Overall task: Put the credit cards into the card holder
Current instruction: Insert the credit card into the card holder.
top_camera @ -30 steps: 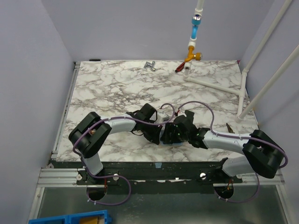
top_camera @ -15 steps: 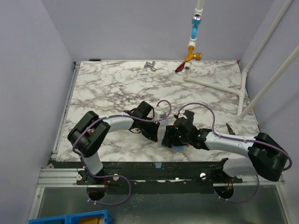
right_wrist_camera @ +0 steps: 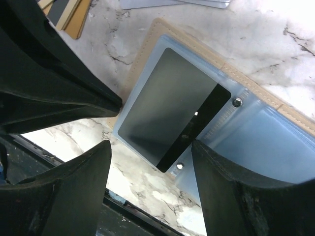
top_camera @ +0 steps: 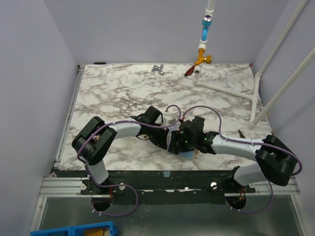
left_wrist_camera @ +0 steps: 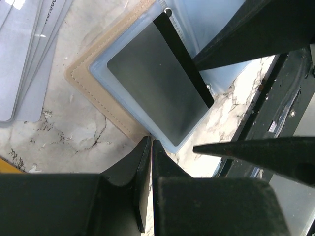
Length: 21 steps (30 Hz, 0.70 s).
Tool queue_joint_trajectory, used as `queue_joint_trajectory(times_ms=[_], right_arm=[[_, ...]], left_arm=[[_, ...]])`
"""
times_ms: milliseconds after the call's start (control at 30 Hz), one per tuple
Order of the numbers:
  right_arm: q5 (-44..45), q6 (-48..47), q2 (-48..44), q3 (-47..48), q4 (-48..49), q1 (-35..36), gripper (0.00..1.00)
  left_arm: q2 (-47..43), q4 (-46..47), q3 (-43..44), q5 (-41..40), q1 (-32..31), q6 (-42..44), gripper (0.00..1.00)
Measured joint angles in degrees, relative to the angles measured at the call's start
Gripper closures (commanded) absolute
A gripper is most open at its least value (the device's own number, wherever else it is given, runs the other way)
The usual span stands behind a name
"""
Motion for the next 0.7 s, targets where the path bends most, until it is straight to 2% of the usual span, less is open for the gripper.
queue_joint_trajectory(times_ms=[533,700], right_arm=[[-3.7,-3.5,0.2,0.8,1.6,0.0,0.30],[-3.6,-3.4,-5.1,-0.8,1.5,0.0,0.32]], left_arm=[[0.7,-2.2,1.4,0.3,0.8,1.1,0.94],[0.7,-2.4,2.2,0.3,2.0,1.8,0.94]])
